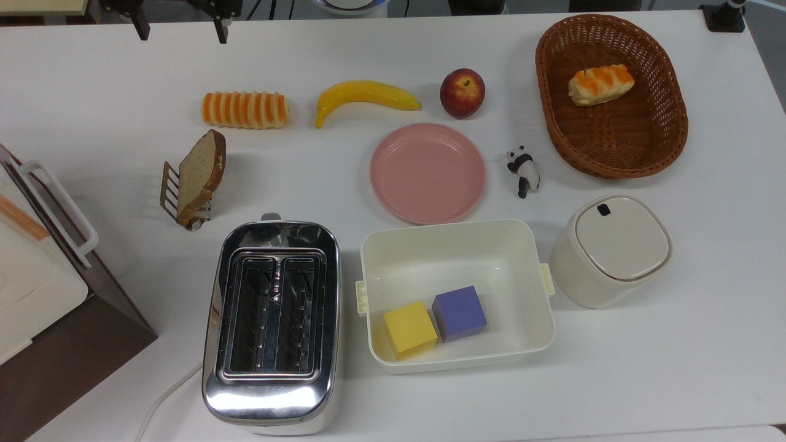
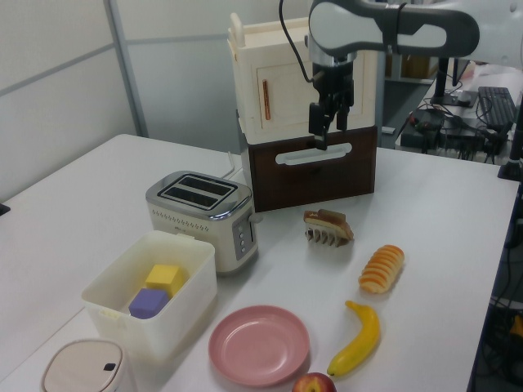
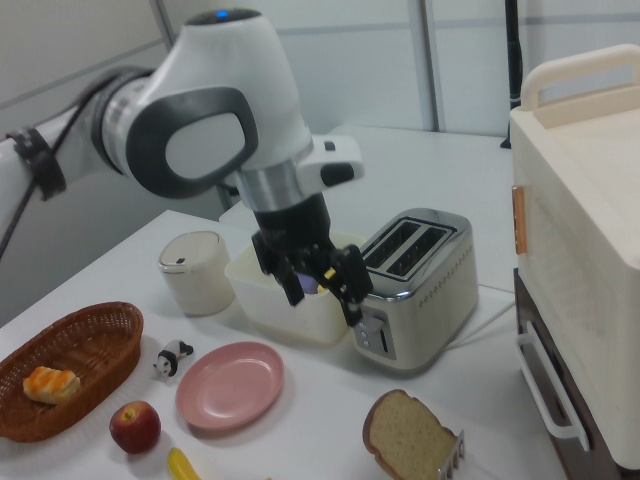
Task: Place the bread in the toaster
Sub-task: 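Move the gripper over the bread slice in the metal rack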
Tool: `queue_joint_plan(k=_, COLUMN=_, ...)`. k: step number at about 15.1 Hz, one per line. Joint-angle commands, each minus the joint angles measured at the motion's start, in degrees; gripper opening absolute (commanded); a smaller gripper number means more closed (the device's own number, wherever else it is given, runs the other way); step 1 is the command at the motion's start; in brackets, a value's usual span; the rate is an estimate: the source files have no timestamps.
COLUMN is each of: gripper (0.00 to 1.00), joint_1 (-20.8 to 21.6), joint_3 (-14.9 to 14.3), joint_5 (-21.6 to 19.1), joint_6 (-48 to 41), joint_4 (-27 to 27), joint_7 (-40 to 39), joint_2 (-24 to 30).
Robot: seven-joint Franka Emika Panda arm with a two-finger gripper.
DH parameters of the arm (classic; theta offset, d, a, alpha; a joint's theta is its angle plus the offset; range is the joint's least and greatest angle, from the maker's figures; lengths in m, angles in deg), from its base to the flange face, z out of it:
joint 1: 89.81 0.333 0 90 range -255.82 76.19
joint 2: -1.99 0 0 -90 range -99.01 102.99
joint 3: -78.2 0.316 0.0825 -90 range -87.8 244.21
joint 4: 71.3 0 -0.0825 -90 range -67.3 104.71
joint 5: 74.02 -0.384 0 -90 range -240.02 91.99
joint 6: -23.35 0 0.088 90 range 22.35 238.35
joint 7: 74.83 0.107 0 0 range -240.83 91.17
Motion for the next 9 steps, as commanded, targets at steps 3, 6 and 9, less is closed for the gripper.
queue_joint_plan(k=3, gripper=1.0, joint_1=-0.41, joint_3=0.11, joint_5=5.37, joint_6=8.37, joint_4=11.58, joint_7=-3.51, joint_2=3.14)
queue_joint_plan(k=6, gripper=1.0, joint_1=-0.41, joint_3=0.02, joint_5=6.42, joint_6=10.83, joint_4=14.22, joint_7=-4.3, joint_2=2.35)
queue_joint_plan(k=9, gripper=1.0, joint_1=-0.41, joint_3=0.11, joint_5=6.87, joint_6=12.59, joint_4=15.28, joint_7=-4.13, joint_2=0.15)
